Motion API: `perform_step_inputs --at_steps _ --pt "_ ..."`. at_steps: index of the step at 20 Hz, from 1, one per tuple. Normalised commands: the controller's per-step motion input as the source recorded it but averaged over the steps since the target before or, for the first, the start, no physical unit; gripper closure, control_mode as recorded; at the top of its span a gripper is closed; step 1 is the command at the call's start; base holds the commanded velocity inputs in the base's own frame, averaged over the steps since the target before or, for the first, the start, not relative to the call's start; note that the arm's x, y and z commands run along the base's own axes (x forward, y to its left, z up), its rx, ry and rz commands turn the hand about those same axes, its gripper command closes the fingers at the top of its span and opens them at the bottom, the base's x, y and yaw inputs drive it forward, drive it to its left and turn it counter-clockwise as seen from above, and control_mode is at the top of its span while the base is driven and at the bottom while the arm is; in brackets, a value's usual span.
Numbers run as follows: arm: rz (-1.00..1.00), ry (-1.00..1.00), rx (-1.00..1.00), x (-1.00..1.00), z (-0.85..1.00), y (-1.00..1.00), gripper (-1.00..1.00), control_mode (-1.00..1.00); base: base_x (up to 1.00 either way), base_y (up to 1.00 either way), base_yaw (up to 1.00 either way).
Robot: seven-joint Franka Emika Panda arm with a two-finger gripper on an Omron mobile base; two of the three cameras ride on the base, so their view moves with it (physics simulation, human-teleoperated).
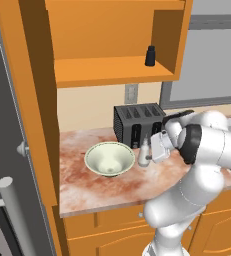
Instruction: Retrieve the bottle and the shaker from the cabinet and place them next to the mixing bowl on the counter. Then add garlic from the fridge to the mixing bowl.
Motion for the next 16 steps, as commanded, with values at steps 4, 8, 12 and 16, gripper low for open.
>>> perform_step_inputs --at_steps 4,8,12,16 --pt "0.0 -0.03 0.0 0.01 -0.14 0.03 1.0 -1.0 0.0 0.0 0.0" --pt "0.0 0.0 0.0 0.0 0.0 0.0 1.0 -1.0 0.0 0.0 0.0" --pt "0.0 0.0 0.0 0.0 0.0 0.0 -1.0 -1.0 0.0 0.0 0.0" --pt "0.0 0.0 0.0 0.0 0.0 0.0 -1.0 -1.0 0.0 0.0 0.0"
